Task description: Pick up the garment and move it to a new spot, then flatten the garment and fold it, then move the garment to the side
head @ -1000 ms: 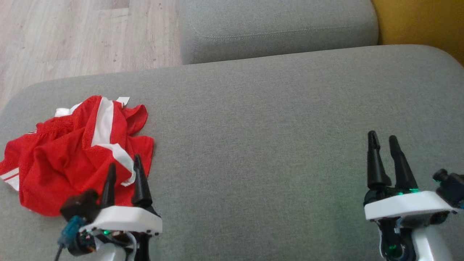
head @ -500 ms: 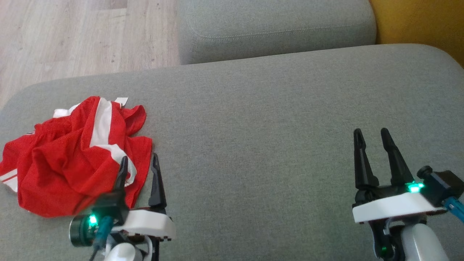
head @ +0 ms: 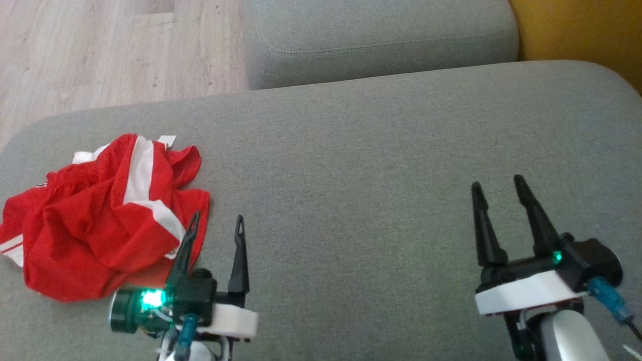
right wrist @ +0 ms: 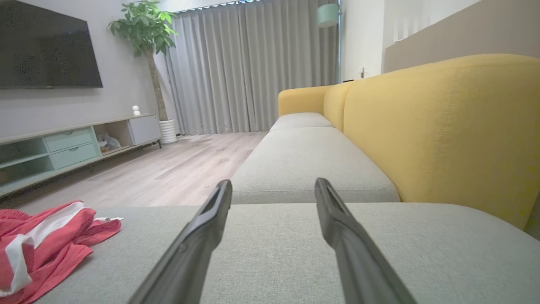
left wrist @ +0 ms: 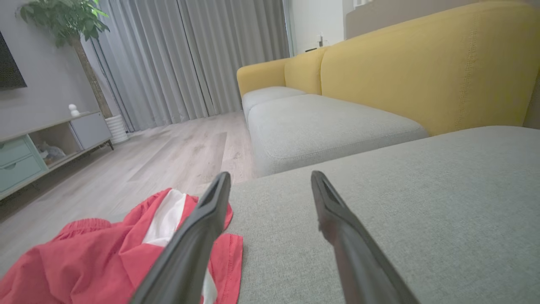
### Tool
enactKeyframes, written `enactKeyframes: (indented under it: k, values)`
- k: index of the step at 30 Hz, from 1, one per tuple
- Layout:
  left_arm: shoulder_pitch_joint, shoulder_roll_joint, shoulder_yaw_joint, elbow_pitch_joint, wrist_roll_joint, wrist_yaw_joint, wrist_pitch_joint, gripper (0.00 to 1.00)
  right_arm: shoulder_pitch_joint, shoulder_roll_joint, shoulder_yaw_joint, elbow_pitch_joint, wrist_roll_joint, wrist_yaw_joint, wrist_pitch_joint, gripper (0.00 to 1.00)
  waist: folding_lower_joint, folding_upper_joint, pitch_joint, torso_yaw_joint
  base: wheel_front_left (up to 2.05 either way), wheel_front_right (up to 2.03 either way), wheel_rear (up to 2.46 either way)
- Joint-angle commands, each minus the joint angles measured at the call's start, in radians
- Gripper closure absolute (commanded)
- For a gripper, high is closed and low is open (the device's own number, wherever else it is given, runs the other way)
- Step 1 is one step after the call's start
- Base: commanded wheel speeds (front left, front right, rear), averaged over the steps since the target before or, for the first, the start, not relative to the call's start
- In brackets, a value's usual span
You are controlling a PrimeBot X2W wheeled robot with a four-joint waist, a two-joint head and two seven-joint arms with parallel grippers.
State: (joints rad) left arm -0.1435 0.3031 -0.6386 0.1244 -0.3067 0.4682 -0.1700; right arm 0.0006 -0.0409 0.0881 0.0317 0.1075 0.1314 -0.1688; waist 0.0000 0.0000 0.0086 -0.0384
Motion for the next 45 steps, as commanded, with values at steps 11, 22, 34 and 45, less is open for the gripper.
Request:
enactKeyframes:
  k: [11,22,34,45]
  values:
    - [-0.010,0.002,0.031,-0.151,-0.037,0.028,-0.045,0.00,-0.007,-0.008,0.015,-0.051,0.090,-0.001,-0.046,0.00,0.0000,0.0000,0.004,0.002,0.00,0.00,0.00]
    - [0.073,-0.051,0.117,-0.114,-0.039,-0.123,-0.075,0.00,0.011,-0.009,0.031,0.032,0.098,-0.001,-0.076,0.00,0.0000,0.0000,-0.001,-0.001,0.00,0.00,0.00]
    - [0.091,-0.109,0.177,-0.018,0.050,-0.190,-0.092,0.00,-0.002,-0.009,0.048,0.090,0.038,-0.001,-0.093,0.00,0.0000,0.0000,-0.005,-0.008,0.00,0.00,0.00]
    - [0.116,-0.149,0.248,-0.007,0.088,-0.241,-0.092,0.00,0.008,-0.009,0.056,0.081,0.045,-0.001,-0.093,0.00,0.0000,0.0000,-0.013,0.042,0.00,0.00,0.00]
